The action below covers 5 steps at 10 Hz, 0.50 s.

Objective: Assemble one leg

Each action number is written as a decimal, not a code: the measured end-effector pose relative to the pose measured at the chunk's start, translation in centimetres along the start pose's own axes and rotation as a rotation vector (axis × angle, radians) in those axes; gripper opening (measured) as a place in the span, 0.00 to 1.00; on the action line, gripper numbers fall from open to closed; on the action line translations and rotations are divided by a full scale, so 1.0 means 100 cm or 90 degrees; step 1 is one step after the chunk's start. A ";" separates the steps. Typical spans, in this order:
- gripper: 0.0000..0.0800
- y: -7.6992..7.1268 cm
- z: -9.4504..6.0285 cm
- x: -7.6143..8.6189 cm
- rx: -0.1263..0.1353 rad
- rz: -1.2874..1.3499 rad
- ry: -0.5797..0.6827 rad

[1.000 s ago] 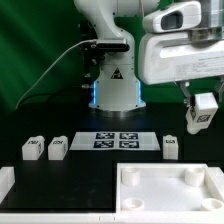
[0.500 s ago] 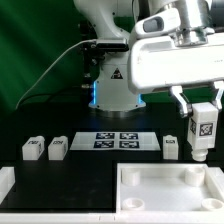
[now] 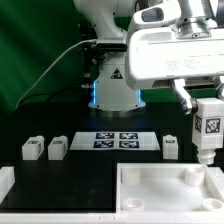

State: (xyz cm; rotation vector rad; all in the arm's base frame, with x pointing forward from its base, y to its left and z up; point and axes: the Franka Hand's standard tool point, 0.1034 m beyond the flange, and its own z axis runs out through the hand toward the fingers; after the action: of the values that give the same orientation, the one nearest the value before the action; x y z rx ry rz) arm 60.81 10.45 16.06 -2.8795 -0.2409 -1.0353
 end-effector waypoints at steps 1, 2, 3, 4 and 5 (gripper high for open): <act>0.37 -0.003 0.002 -0.002 0.002 0.004 -0.003; 0.37 -0.010 0.010 -0.006 0.006 0.006 -0.010; 0.37 -0.014 0.020 -0.005 0.009 0.009 -0.007; 0.37 -0.018 0.030 -0.009 0.011 0.008 -0.011; 0.37 -0.017 0.038 -0.012 0.011 0.011 -0.016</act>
Offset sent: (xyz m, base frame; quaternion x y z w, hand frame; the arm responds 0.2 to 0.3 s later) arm 0.0281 0.0083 -0.0226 -0.0465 0.0532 -0.0049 0.9975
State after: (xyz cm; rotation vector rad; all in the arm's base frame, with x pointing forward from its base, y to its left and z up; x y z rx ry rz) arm 61.93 12.38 12.41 -2.8755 -0.2250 -0.9894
